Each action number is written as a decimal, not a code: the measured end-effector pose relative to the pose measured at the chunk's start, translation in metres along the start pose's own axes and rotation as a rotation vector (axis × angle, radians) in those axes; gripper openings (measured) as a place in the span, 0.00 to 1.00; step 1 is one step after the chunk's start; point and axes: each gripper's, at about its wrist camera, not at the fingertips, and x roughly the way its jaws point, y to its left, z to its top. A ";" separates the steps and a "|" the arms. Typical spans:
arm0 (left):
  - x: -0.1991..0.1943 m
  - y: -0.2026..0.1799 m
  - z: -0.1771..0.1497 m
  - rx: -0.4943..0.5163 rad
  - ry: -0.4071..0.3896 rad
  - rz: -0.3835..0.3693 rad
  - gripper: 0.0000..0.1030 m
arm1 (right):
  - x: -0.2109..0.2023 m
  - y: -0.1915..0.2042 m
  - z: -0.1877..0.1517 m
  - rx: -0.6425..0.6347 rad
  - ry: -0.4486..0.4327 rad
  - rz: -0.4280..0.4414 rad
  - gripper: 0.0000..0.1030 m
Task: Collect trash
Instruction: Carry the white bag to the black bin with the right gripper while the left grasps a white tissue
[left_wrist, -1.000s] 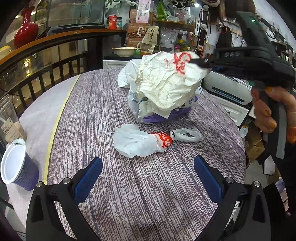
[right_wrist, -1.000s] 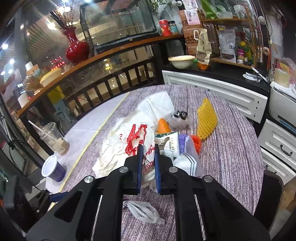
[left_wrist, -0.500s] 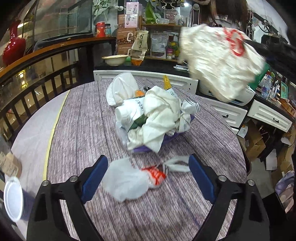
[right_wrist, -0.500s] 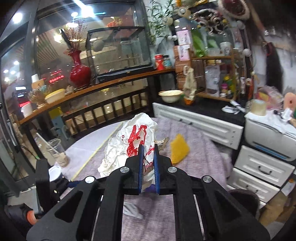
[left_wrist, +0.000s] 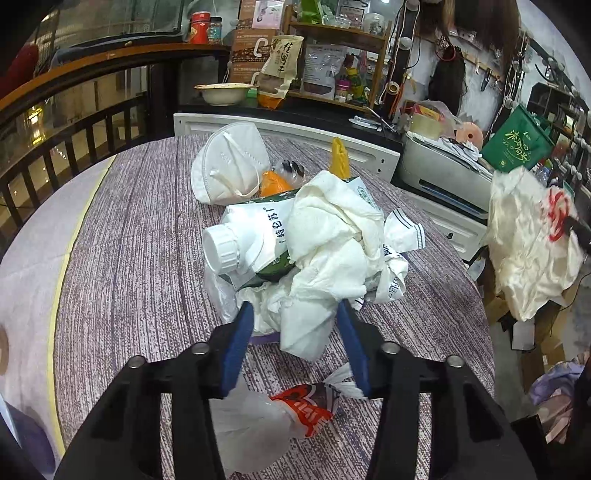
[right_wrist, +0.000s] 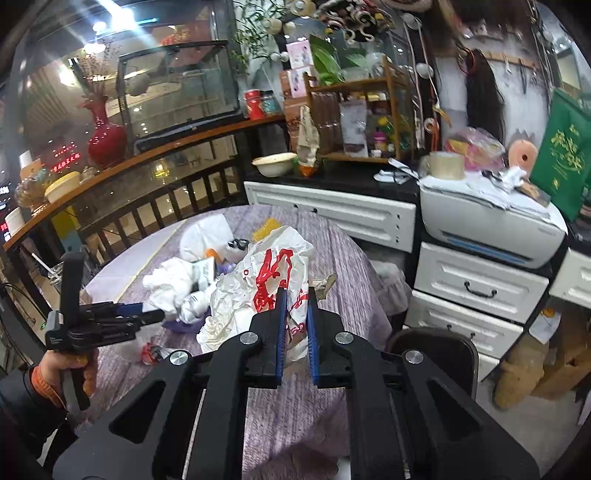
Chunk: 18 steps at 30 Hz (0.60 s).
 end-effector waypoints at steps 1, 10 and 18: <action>-0.001 -0.001 -0.001 0.000 -0.002 -0.008 0.33 | 0.003 -0.003 -0.002 0.010 0.007 -0.006 0.11; -0.023 -0.013 -0.012 0.008 -0.075 -0.022 0.04 | 0.006 -0.019 -0.023 0.066 0.012 -0.049 0.11; -0.059 -0.029 -0.013 0.030 -0.168 -0.041 0.04 | -0.005 -0.042 -0.041 0.113 0.008 -0.099 0.11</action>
